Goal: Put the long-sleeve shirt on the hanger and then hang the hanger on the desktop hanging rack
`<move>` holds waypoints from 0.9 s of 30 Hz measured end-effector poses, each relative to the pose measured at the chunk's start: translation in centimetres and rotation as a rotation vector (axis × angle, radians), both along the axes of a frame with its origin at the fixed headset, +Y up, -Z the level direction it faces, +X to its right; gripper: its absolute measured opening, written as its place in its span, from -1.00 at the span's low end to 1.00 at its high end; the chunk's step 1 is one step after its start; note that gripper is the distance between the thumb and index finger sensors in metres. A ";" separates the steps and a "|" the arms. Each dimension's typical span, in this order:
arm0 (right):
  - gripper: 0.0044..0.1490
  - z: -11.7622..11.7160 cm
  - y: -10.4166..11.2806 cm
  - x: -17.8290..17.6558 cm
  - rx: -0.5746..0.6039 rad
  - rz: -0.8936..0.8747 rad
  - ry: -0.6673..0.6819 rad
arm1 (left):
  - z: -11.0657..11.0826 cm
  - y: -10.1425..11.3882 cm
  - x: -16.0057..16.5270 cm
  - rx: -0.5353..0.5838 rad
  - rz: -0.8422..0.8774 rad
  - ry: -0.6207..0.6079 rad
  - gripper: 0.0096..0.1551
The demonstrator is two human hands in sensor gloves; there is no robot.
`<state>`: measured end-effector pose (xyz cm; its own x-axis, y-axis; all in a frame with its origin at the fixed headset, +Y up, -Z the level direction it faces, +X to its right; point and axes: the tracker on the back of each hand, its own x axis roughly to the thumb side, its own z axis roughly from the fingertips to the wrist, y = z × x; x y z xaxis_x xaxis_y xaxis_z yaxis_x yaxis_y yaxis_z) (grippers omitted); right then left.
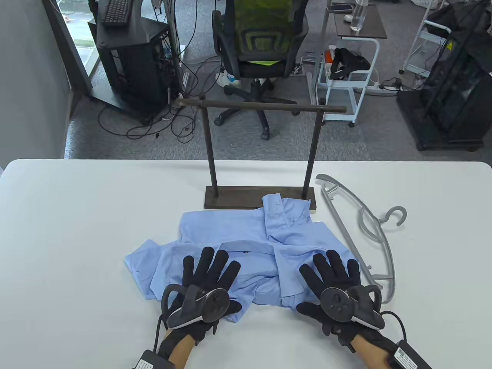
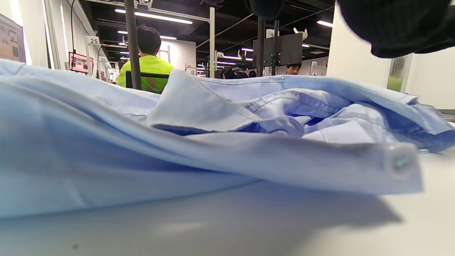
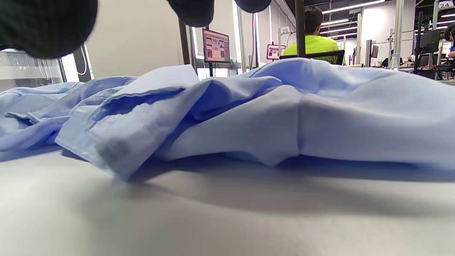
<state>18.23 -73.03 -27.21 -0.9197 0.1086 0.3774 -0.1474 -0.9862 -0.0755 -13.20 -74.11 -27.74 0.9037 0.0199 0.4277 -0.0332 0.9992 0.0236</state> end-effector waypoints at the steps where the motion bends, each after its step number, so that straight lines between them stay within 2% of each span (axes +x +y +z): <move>1: 0.16 0.0 0.0 0.0 -0.001 0.001 -0.001 | 0.0 0.0 0.0 0.001 -0.001 0.000 0.18; 27: 0.13 0.0 0.1 0.0 0.019 -0.014 -0.007 | 0.1 0.1 0.0 0.000 0.003 -0.005 0.16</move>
